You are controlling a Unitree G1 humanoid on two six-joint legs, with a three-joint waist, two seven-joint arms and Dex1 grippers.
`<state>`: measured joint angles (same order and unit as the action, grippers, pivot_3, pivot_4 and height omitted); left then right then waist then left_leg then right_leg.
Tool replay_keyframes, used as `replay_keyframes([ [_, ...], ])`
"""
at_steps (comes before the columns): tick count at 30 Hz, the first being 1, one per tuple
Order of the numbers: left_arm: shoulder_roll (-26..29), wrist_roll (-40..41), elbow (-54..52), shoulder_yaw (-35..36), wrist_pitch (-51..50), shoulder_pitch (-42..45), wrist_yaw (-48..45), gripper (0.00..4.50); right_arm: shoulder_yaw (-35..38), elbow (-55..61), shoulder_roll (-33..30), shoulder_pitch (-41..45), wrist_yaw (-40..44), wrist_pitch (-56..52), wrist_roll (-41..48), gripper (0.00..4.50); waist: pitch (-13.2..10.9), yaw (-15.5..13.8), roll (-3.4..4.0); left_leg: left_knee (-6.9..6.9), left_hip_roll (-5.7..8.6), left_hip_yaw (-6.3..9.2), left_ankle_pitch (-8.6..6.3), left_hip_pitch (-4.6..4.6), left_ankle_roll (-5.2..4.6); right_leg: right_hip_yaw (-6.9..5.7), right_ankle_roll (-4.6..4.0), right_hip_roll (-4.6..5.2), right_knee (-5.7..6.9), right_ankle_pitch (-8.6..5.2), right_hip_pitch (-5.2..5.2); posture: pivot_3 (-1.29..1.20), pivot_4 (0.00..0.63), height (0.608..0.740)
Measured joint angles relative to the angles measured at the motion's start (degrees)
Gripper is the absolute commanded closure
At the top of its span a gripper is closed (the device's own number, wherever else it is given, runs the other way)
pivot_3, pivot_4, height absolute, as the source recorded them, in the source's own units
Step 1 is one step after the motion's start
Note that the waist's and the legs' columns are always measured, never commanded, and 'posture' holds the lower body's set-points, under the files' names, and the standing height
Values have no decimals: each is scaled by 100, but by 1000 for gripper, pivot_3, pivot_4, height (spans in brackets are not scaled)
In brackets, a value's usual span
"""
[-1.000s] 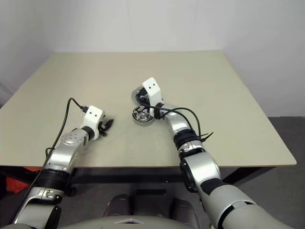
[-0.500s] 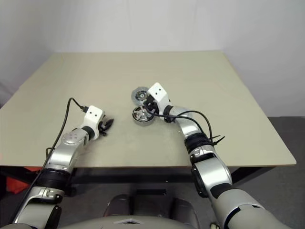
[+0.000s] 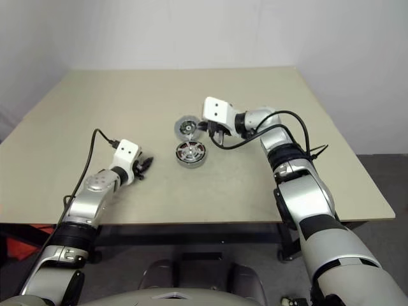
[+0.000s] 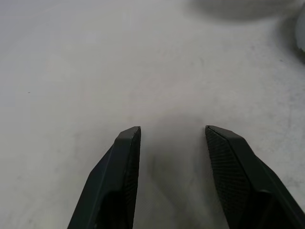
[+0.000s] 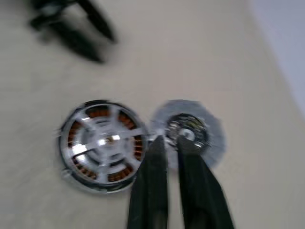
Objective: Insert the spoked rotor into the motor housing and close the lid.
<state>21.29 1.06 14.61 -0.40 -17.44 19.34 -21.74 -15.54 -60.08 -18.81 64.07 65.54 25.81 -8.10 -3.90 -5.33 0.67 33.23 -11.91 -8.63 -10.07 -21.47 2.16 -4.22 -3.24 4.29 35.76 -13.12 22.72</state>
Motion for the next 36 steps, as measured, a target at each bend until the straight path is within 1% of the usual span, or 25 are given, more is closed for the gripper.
replay_keyframes([
  [2,-7,0,3,1,19,2,1,2227,-161,-143,11,190,86,237,-204,2497,0,-2,0,7,0,1,-2,-11,-5,-1,-1,1,2,1,8,0,0,740],
  [5,-9,-1,7,2,27,3,6,2227,-479,-410,109,432,-4,580,-627,1556,0,1,0,8,0,0,-3,-12,-7,-1,-1,1,2,1,11,0,0,740],
  [11,-25,0,18,2,73,2,40,2227,-946,-786,466,582,528,1061,-1051,1556,0,4,1,11,-4,1,-5,-23,-10,-2,-2,1,3,1,20,0,0,740],
  [15,-26,3,0,18,76,-25,93,2227,-1296,-1035,513,704,559,1344,-1497,1556,0,2,0,15,-4,2,-7,-27,-14,-3,-3,1,3,1,21,0,0,740],
  [19,-24,7,-57,63,88,-98,124,2227,-1346,-1177,549,730,561,1451,-1641,1556,0,13,1,15,-7,1,-7,-26,-15,-3,-3,0,5,1,24,0,0,740],
  [25,-26,15,-125,66,70,-147,157,2227,-1408,-1329,563,913,270,1446,-1876,1556,0,21,1,16,-7,0,-7,-27,-15,-3,-3,0,6,2,24,0,0,740],
  [36,-17,80,-261,72,-98,-176,13,2227,-1493,-1515,594,904,-185,1281,-2251,1556,0,19,1,18,-7,0,-7,-27,-15,-3,-4,0,7,2,24,0,0,740],
])
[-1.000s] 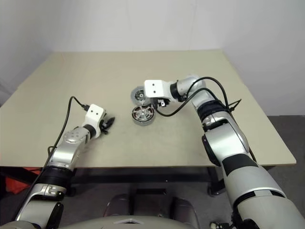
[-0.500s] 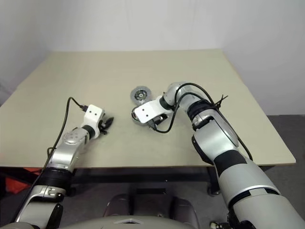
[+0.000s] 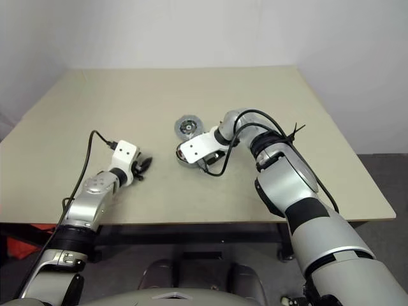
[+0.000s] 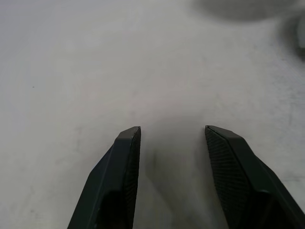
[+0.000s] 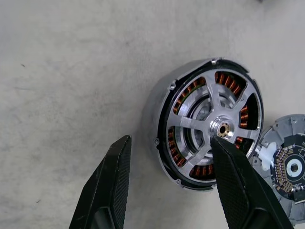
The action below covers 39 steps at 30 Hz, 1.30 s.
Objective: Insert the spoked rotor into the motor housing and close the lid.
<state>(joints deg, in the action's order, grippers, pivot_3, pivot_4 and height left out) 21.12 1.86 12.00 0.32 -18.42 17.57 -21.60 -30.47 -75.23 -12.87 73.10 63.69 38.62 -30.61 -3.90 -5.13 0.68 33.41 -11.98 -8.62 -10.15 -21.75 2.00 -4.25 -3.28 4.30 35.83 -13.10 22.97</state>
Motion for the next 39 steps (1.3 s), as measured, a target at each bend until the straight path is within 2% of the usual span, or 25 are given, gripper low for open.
replay_keyframes([
  [14,210,549,-876,225,-687,234,-439,2227,53,2,76,-249,78,89,-43,1556,0,67,0,11,-1,-1,0,7,1,2,-4,0,15,3,-3,0,0,740],
  [22,212,591,-1076,210,-832,242,-463,2227,2,-4,100,-250,-195,-119,-166,1556,-1,119,3,59,-9,1,-2,6,-1,3,-9,0,60,0,0,0,0,740],
  [25,211,589,-1094,201,-833,221,-459,2227,-10,-45,112,-250,-343,-201,-208,2149,-2,121,4,79,-13,2,-3,10,-1,6,-9,0,83,-1,0,0,0,740],
  [31,208,582,-1145,175,-833,151,-414,2227,-10,-57,164,-220,-602,-266,-247,4170,-2,120,4,80,-15,2,-3,16,0,8,-9,0,91,-1,-2,0,0,740],
  [32,205,581,-1150,172,-833,144,-408,2227,-15,-58,179,-216,-607,-262,-253,4355,-2,123,2,80,-15,2,-3,18,0,10,-9,-1,91,-1,-4,0,0,740],
  [33,201,581,-1166,167,-833,138,-405,2227,-25,-74,205,-225,-613,-269,-277,4491,-2,123,3,81,-14,1,-3,15,0,11,-9,-1,90,-1,0,0,0,740],
  [39,130,578,-1251,143,-836,33,-351,2227,-23,-81,216,-240,-662,-265,-296,4491,-3,125,4,81,-14,1,-3,17,0,13,-9,-1,93,-1,1,0,0,740],
])
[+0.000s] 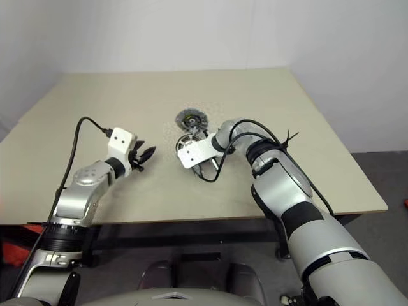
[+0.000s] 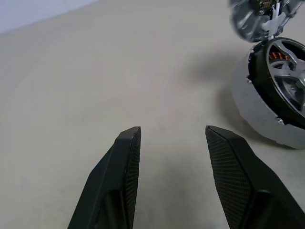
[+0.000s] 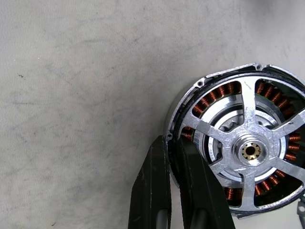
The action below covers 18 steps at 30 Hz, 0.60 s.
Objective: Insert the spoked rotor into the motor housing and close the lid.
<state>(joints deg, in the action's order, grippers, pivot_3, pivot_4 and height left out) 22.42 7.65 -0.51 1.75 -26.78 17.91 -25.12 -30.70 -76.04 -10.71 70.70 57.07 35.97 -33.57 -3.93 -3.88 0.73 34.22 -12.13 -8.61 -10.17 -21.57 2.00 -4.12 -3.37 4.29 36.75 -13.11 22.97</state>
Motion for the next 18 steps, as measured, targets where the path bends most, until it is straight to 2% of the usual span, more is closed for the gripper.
replay_keyframes([
  [6,-146,-23,-8,-133,-6,-51,110,2227,75,0,-4,-23,37,-12,36,4491,0,1,0,0,0,0,0,-1,0,1,0,0,0,0,0,0,0,740],
  [8,-172,-28,-7,-183,-5,-78,133,2227,276,-1,13,-60,300,-161,257,4491,-1,1,0,0,0,0,0,-5,0,1,0,0,-1,0,5,0,0,740],
  [10,-173,-30,-8,-185,-4,-95,181,2227,756,-29,191,-127,840,-674,773,4491,-1,12,1,0,-5,0,0,-16,-1,0,-2,-4,-2,0,16,0,0,740],
  [13,-222,-35,-8,-208,-2,-122,224,2227,1575,-30,617,-129,1357,-2093,1653,4491,-4,30,6,0,-15,0,1,-38,-2,-8,-14,-10,-1,-3,36,0,0,740],
  [18,-233,-72,-9,-216,-2,-266,291,2227,1914,269,785,-97,1572,-3481,2084,4491,-7,-75,7,1,-18,0,-3,-52,-7,-22,-23,-8,-7,-9,36,0,0,740],
])
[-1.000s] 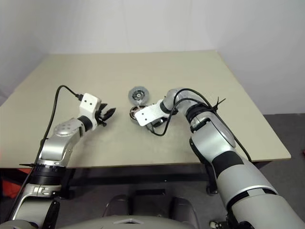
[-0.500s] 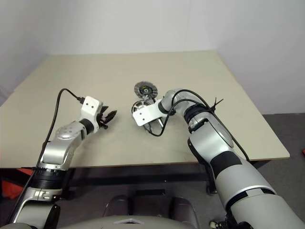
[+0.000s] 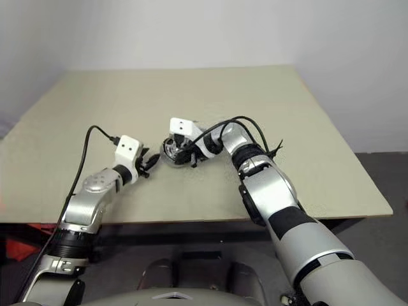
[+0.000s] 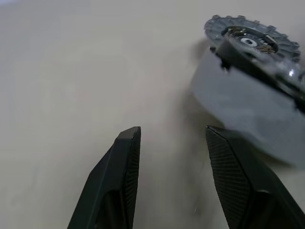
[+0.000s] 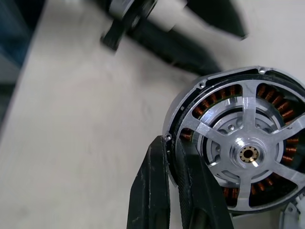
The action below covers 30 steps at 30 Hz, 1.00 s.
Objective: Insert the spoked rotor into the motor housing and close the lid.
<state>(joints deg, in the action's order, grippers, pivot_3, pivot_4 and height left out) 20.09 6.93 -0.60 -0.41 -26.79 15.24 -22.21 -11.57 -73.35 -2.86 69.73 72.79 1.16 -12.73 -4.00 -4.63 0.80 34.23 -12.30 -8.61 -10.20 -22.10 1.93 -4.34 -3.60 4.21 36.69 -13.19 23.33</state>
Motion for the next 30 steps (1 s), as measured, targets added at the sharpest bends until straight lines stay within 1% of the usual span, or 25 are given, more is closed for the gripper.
replay_keyframes([
  [8,7,-15,-31,1,0,-6,0,2227,237,267,211,81,-510,-1628,341,4491,-1,-45,1,-1,-3,1,2,9,7,0,1,0,3,0,-2,0,0,740],
  [13,12,-30,-80,1,-3,-41,1,2227,492,405,448,220,-1095,-2721,612,4491,-2,-54,2,-5,-4,0,3,11,9,0,2,-1,2,-1,-2,0,0,740],
  [16,18,-41,-102,1,-11,-69,8,2227,718,451,611,295,-1640,-3356,806,4491,-2,-54,2,-6,-4,0,3,14,12,1,2,-1,2,-1,-2,0,0,740],
  [25,35,-55,-190,6,-53,-179,50,2227,973,466,980,341,-2845,-3942,1060,4491,-2,-64,2,-16,-3,0,10,33,24,5,5,-1,2,-2,-13,0,0,740],
  [30,46,-61,-214,11,-53,-179,68,2227,1027,465,1079,340,-3186,-4017,1110,4491,-2,-67,2,-18,-1,1,10,39,25,7,6,-1,2,-2,-19,0,0,740],
])
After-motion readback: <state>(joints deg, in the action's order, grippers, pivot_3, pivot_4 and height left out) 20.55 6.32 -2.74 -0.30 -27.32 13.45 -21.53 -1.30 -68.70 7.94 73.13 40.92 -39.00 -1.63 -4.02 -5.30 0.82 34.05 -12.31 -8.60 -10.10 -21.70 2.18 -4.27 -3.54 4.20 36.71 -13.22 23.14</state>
